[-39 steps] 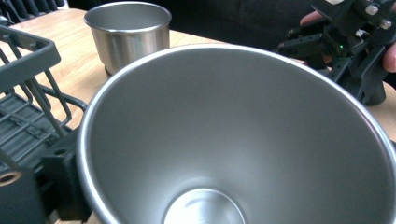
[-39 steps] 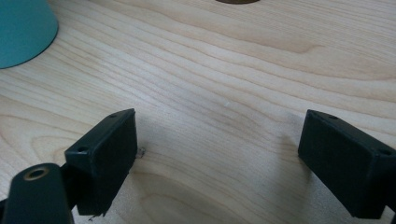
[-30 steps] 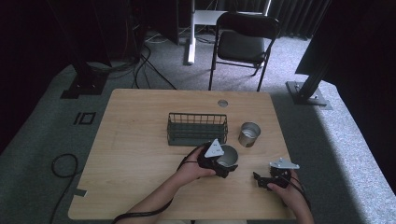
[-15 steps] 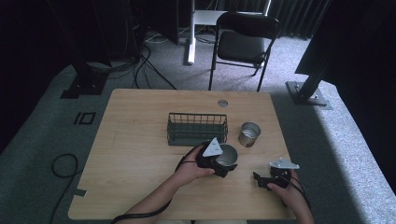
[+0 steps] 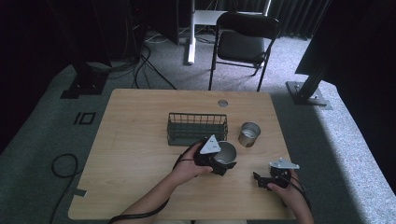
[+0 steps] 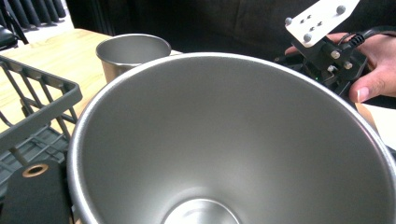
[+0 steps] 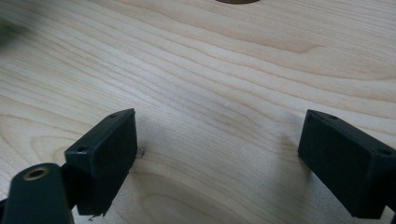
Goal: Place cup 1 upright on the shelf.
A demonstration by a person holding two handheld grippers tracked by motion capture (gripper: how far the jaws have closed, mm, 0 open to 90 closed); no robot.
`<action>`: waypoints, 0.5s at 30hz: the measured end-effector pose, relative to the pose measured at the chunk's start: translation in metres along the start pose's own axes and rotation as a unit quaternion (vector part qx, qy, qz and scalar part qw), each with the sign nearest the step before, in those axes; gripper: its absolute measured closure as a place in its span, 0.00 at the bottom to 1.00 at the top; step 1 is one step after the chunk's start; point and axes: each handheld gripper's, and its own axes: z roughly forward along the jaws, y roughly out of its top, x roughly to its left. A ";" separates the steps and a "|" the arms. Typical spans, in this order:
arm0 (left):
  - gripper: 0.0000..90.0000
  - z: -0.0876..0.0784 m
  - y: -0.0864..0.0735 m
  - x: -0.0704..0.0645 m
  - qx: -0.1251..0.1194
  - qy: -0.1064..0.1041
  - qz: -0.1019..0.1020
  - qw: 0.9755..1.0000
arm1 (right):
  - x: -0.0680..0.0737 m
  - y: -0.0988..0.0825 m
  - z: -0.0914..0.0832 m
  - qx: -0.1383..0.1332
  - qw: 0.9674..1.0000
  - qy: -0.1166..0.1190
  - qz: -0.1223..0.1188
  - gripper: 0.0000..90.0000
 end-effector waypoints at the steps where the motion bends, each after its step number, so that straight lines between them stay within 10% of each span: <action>1: 0.15 -0.001 0.001 0.000 -0.001 0.001 -0.001 1.000 | 0.000 0.000 0.000 0.000 1.000 0.000 0.000 0.13; 15: 0.15 -0.021 0.018 0.007 -0.015 0.015 -0.004 1.000 | 0.000 0.000 0.000 0.000 1.000 0.000 0.000 0.13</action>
